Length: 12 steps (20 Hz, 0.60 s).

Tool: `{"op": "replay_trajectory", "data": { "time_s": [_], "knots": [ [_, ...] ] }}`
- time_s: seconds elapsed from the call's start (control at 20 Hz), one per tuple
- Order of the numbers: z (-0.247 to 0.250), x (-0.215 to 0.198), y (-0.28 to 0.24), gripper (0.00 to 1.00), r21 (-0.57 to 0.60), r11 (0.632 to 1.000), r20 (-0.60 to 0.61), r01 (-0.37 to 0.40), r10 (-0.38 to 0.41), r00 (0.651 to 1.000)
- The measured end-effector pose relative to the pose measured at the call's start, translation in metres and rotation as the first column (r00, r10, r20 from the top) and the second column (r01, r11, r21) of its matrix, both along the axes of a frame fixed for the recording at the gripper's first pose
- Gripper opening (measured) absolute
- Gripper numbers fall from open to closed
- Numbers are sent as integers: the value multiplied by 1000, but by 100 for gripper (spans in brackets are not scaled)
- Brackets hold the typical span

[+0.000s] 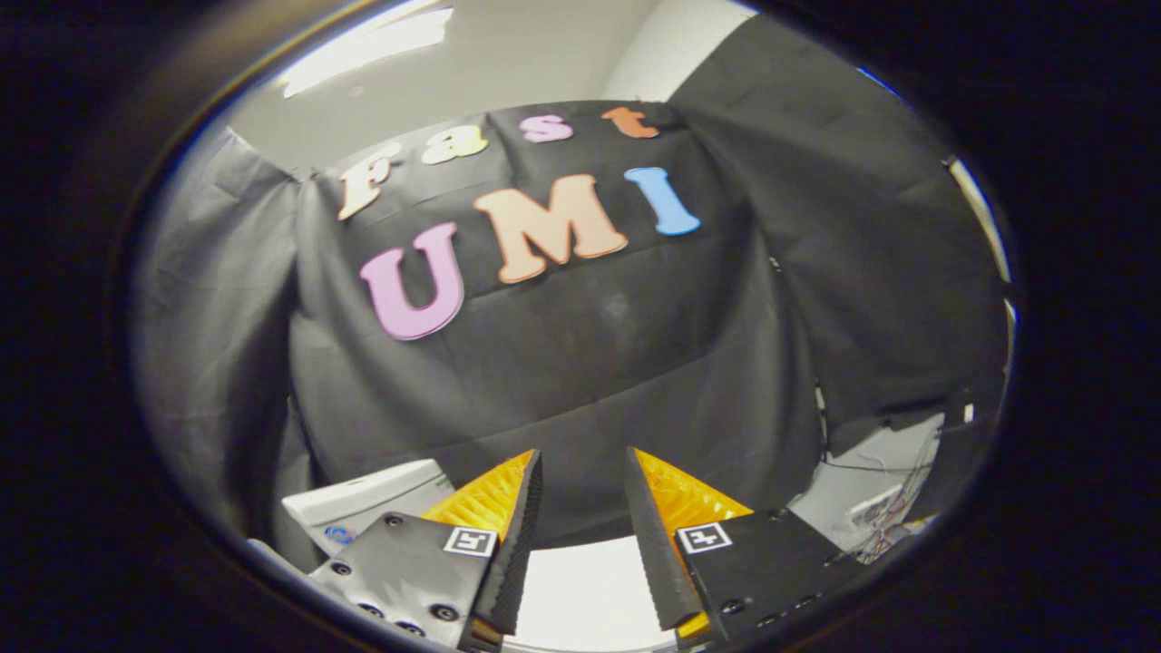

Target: Open the toilet lid.

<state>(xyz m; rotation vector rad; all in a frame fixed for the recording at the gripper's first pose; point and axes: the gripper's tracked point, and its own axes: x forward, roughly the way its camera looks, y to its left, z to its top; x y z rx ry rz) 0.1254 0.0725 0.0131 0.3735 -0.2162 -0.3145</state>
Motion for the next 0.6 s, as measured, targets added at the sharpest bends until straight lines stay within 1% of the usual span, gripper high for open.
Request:
{"op": "replay_trajectory", "data": {
  "time_s": [0.1,0.15,0.2,0.3,0.4,0.6],
  "knots": [
    [-10,-9,-9,58,54,992,-7,111,-110,994],
    [-16,-15,-15,58,76,982,-16,171,-170,985],
    [-22,-23,-15,58,102,974,-17,202,-202,979],
    [-27,-30,-6,58,158,964,0,212,-214,977],
    [-44,-34,-3,58,195,953,-24,233,-233,972],
    [-70,-40,14,60,258,940,-52,225,-219,974]
  ]
}}
